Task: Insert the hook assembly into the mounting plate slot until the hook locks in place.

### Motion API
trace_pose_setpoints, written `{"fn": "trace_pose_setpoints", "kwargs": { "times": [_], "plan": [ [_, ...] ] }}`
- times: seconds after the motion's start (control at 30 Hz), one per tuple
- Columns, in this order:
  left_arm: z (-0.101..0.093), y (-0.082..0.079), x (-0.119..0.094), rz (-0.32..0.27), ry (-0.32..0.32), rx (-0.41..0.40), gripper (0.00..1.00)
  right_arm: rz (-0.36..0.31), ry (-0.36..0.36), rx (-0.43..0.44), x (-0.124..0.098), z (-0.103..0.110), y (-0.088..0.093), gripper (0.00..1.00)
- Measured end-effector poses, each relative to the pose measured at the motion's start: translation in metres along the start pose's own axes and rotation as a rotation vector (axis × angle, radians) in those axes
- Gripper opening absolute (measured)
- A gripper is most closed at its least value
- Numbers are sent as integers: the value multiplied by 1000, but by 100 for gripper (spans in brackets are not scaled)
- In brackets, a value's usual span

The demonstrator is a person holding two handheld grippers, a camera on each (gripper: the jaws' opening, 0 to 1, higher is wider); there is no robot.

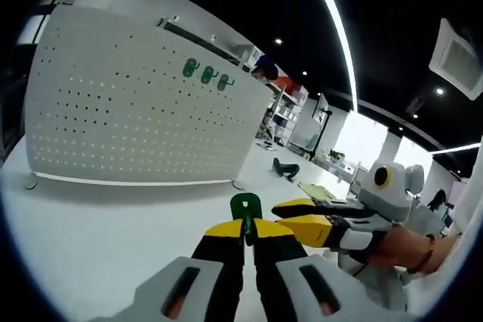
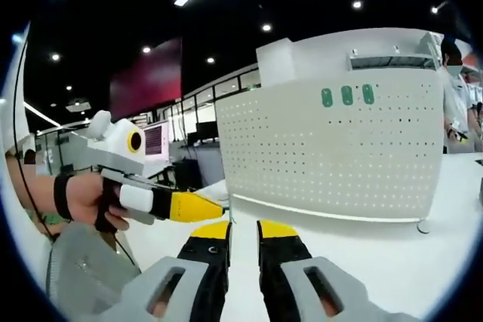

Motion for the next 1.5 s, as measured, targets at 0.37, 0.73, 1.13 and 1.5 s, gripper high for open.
{"fn": "trace_pose_setpoints", "kwargs": {
  "times": [0.37,0.73,1.13,1.5],
  "plan": [
    [21,-25,7,-46,-80,6,3,22,69,-8,-6,-12,1,39],
    [33,-60,19,-77,-173,71,3,29,107,-12,-12,-20,0,48],
    [45,-83,28,-65,-310,122,3,20,104,1,-16,-20,0,53],
    [52,-109,34,-103,-395,118,3,34,93,3,-16,-21,1,55]
  ]
}}
Point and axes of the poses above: the point that each gripper's makers call its tool centre point, and the gripper's own axes: x roughly forward along the fingers, z roughly to its left, y roughly out of its underside, the point moved 4 cm from there along -x, roughly backward along the fingers, and after that the axes turned 8 degrees about z, right-handed, at the moved point
